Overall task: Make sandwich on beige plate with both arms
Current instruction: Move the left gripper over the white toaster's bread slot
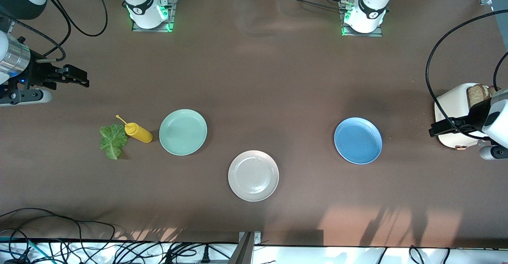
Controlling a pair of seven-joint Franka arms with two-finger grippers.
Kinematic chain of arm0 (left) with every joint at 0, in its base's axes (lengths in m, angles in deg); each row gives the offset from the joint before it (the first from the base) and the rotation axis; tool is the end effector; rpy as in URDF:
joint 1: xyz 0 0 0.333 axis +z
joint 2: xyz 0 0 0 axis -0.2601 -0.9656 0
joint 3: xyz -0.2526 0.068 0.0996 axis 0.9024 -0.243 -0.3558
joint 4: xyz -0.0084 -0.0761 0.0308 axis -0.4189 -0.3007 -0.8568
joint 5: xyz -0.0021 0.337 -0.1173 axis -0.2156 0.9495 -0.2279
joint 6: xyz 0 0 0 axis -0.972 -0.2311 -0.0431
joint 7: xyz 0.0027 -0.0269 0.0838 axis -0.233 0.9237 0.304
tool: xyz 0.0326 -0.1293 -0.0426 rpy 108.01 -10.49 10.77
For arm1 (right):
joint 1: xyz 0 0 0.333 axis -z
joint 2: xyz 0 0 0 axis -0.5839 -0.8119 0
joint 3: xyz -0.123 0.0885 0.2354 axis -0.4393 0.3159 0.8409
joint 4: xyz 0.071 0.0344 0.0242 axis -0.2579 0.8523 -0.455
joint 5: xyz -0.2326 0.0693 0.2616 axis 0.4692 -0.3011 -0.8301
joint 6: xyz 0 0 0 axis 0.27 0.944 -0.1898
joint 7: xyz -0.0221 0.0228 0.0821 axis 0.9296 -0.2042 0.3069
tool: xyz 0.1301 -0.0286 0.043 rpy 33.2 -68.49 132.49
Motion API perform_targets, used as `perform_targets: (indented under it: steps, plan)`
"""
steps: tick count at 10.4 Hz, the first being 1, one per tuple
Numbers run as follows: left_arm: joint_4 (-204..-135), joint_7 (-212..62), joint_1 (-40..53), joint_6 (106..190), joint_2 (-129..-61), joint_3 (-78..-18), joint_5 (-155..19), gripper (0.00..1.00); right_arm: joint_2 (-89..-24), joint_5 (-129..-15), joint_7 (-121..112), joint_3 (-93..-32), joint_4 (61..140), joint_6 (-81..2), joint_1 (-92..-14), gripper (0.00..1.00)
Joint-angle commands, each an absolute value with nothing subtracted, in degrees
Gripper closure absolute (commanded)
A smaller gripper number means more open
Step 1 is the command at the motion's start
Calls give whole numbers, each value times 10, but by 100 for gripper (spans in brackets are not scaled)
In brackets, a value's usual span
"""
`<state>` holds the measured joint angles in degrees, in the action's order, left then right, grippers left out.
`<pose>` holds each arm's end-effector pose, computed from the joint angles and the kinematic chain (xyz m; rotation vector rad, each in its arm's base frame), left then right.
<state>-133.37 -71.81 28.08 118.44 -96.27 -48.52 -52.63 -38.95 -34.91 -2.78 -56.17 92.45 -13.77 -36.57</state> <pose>0.6276 0.0046 0.4884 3.1116 0.1825 -0.0574 0.5368 0.0177 0.4948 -3.1267 -0.1460 0.1892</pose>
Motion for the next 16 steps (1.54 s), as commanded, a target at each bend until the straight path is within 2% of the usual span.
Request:
perform_targets:
  steps: [1,5,16]
  plan:
    - [-1341,-723,283,1182,-957,-485,-533,0,-375,-339,-28,-561,943,-151,-366,0]
    - [-1340,-723,283,1183,-957,-486,-533,0,-379,-331,-36,-581,940,-153,-362,0]
    - [-1340,-723,285,1185,-961,-486,-511,0,-388,-331,-36,-581,944,-158,-362,0]
